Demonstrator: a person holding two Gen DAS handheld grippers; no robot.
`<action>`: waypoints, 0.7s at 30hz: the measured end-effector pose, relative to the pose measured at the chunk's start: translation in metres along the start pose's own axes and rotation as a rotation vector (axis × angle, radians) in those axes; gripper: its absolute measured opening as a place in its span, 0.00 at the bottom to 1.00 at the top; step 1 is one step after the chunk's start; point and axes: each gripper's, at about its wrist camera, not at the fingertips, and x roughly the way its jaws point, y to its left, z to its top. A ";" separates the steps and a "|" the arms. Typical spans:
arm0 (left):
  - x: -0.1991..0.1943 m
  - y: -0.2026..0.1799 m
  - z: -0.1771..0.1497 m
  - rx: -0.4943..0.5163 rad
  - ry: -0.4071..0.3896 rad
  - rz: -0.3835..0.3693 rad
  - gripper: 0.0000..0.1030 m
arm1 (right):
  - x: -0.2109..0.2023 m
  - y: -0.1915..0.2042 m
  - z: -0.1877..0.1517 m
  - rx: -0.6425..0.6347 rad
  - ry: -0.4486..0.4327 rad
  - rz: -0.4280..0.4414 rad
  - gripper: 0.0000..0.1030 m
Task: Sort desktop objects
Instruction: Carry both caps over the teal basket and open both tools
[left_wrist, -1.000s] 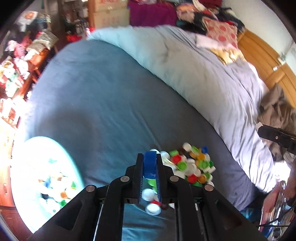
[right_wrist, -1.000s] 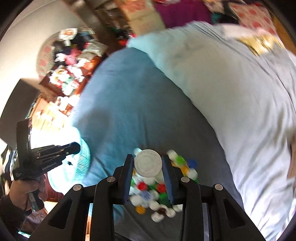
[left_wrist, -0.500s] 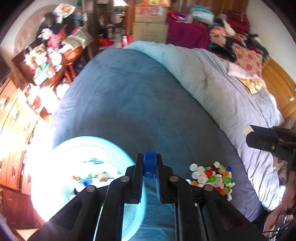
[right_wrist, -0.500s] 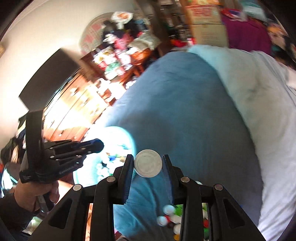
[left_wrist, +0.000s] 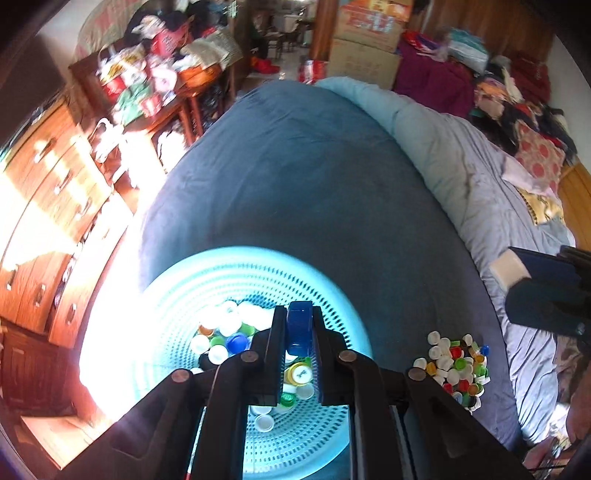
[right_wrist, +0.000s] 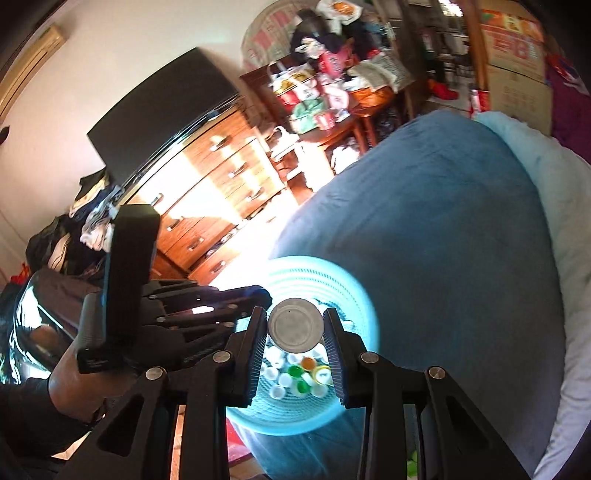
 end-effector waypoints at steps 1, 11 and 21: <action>0.002 0.008 -0.001 -0.008 0.007 0.004 0.12 | 0.006 0.005 0.002 -0.007 0.008 0.007 0.33; 0.007 0.058 -0.008 -0.059 0.032 0.015 0.12 | 0.047 0.030 0.016 -0.032 0.047 0.024 0.33; 0.000 0.065 -0.019 -0.057 0.030 0.012 0.12 | 0.051 0.040 0.019 -0.037 0.049 0.022 0.33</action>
